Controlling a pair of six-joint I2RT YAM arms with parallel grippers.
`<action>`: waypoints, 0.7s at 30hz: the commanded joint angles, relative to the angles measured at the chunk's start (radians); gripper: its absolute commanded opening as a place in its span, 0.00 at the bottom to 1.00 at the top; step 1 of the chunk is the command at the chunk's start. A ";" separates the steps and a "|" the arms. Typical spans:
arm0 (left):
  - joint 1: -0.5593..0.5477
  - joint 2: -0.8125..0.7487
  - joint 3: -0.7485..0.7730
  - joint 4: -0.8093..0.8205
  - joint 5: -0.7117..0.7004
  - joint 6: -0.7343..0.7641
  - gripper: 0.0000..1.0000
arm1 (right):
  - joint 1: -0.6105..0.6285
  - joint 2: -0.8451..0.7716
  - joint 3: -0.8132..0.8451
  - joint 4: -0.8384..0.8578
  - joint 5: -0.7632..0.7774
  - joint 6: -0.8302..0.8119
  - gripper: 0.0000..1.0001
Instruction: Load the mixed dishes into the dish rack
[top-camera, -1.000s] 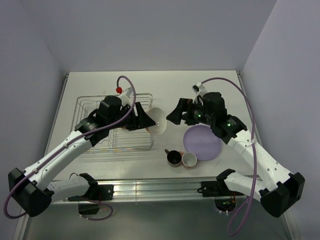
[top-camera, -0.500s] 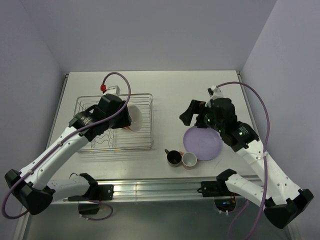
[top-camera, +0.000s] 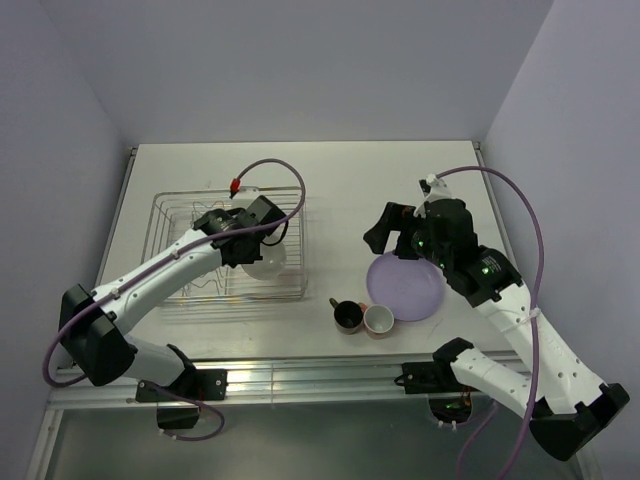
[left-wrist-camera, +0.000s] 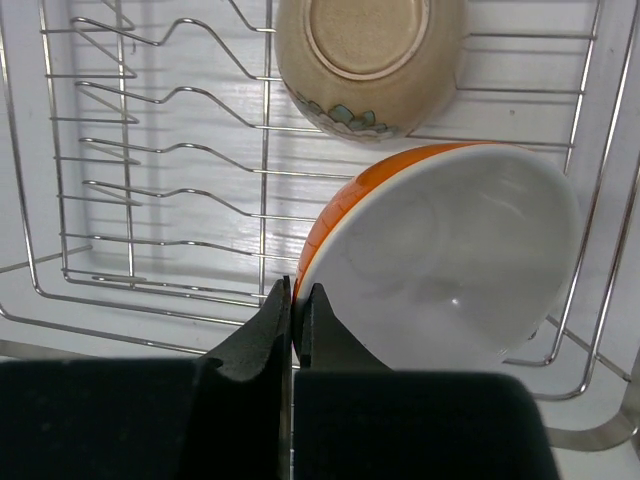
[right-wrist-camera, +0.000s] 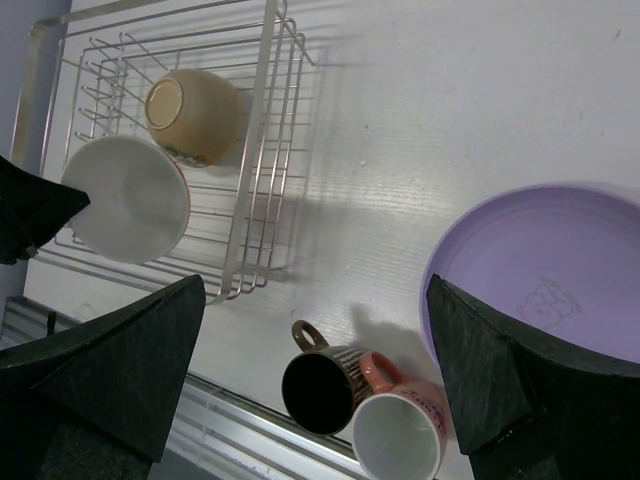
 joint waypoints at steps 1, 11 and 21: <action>-0.005 0.012 0.047 -0.015 -0.098 -0.040 0.00 | -0.006 -0.017 0.019 0.009 0.017 -0.021 1.00; -0.008 -0.010 0.104 0.055 0.005 0.008 0.00 | -0.005 0.019 -0.009 0.091 -0.174 -0.032 1.00; -0.065 -0.031 0.205 0.194 0.207 0.009 0.00 | 0.188 0.202 0.083 0.083 -0.081 0.014 1.00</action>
